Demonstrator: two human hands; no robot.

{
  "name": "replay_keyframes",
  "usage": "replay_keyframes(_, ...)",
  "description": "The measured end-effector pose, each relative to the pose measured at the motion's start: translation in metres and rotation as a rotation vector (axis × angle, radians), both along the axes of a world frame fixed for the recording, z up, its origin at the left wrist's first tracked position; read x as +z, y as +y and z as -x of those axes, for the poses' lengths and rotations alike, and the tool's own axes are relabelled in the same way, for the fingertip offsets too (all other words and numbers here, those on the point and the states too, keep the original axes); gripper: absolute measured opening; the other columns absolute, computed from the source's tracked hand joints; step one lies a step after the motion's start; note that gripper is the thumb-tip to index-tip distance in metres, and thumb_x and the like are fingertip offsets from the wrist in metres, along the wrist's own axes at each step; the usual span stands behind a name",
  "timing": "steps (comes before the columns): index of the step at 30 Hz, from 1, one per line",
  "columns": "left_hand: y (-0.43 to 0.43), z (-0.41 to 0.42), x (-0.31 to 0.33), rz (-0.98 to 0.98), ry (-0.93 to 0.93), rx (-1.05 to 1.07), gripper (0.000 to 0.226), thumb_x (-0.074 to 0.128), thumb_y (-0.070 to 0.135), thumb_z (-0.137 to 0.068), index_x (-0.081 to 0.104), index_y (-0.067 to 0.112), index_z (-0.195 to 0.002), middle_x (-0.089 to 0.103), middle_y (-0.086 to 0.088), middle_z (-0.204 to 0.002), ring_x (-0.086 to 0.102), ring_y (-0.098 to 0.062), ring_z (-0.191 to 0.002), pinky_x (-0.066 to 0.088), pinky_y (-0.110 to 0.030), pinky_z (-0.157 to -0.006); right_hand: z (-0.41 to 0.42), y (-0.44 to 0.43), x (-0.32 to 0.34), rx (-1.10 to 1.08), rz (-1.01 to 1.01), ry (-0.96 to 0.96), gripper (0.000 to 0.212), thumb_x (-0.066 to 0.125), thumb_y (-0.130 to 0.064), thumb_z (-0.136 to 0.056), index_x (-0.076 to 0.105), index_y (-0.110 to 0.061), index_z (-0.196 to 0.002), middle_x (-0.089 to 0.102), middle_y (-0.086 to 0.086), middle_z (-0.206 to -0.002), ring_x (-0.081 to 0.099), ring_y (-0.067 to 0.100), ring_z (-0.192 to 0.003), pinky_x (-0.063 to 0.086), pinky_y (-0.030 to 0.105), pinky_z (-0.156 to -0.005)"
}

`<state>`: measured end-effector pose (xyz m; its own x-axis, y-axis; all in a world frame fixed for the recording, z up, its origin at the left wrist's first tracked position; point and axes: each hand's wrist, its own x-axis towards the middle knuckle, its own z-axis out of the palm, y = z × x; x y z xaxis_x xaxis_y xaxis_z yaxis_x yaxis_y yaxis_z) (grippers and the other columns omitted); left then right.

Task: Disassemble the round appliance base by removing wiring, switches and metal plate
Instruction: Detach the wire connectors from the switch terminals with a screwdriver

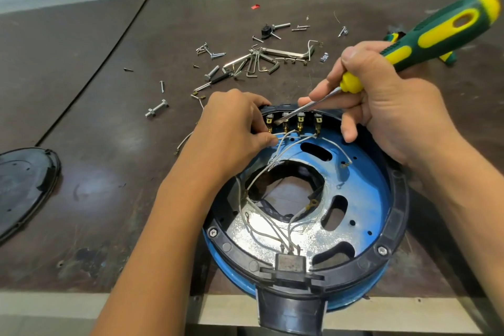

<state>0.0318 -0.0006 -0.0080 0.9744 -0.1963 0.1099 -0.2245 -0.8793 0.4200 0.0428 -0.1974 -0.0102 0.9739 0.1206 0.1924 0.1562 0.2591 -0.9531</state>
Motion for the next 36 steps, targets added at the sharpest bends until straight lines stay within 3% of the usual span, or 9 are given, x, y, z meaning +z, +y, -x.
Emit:
replay_keyframes(8, 0.000, 0.000, 0.001, -0.003, 0.007, 0.011, 0.015, 0.084, 0.027, -0.079, 0.083, 0.013, -0.083, 0.068, 0.007, -0.127, 0.065, -0.015, -0.101, 0.049, -0.033, -0.092, 0.000, 0.000, 0.000, 0.020, -0.008, 0.012, 0.034, 0.055, -0.019, -0.103, 0.060, -0.018, -0.069, 0.074, 0.013, -0.071, 0.078, 0.039, -0.083, 0.035, 0.016, -0.033)
replay_keyframes(21, -0.001, 0.002, 0.002, -0.011, 0.007, 0.003, 0.013, 0.084, 0.027, -0.079, 0.083, 0.015, -0.081, 0.069, 0.009, -0.125, 0.066, -0.012, -0.098, 0.051, -0.032, -0.091, -0.002, -0.001, -0.002, 0.052, -0.018, 0.000, 0.037, 0.053, -0.019, -0.103, 0.062, -0.020, -0.067, 0.073, 0.011, -0.069, 0.078, 0.037, -0.082, 0.035, 0.017, -0.031)
replay_keyframes(30, 0.000, 0.001, 0.001, 0.027, 0.025, 0.016, 0.011, 0.084, 0.027, -0.077, 0.081, 0.018, -0.072, 0.069, 0.006, -0.122, 0.057, -0.001, -0.094, 0.047, -0.027, -0.090, 0.000, -0.001, -0.004, -0.034, 0.022, -0.082, 0.033, 0.058, -0.024, -0.099, 0.065, -0.020, -0.067, 0.073, 0.012, -0.068, 0.078, 0.040, -0.078, 0.049, 0.023, -0.039)
replay_keyframes(34, 0.000, 0.001, 0.002, 0.062, 0.014, 0.013, 0.012, 0.085, 0.028, -0.077, 0.080, 0.019, -0.069, 0.070, 0.007, -0.122, 0.058, -0.001, -0.106, 0.045, -0.034, -0.098, 0.006, -0.006, -0.005, -0.060, -0.036, -0.122, 0.030, 0.056, -0.027, -0.097, 0.063, -0.017, -0.070, 0.073, 0.011, -0.070, 0.077, 0.041, -0.081, 0.048, 0.022, -0.039)
replay_keyframes(36, 0.000, 0.002, 0.003, 0.077, -0.006, 0.014, 0.014, 0.086, 0.028, -0.076, 0.080, 0.019, -0.068, 0.073, 0.005, -0.117, 0.055, 0.006, -0.106, 0.044, -0.035, -0.100, 0.009, -0.010, -0.007, -0.072, -0.001, -0.195, 0.030, 0.054, -0.025, -0.100, 0.062, -0.015, -0.072, 0.074, 0.010, -0.073, 0.077, 0.040, -0.082, 0.049, 0.022, -0.040)
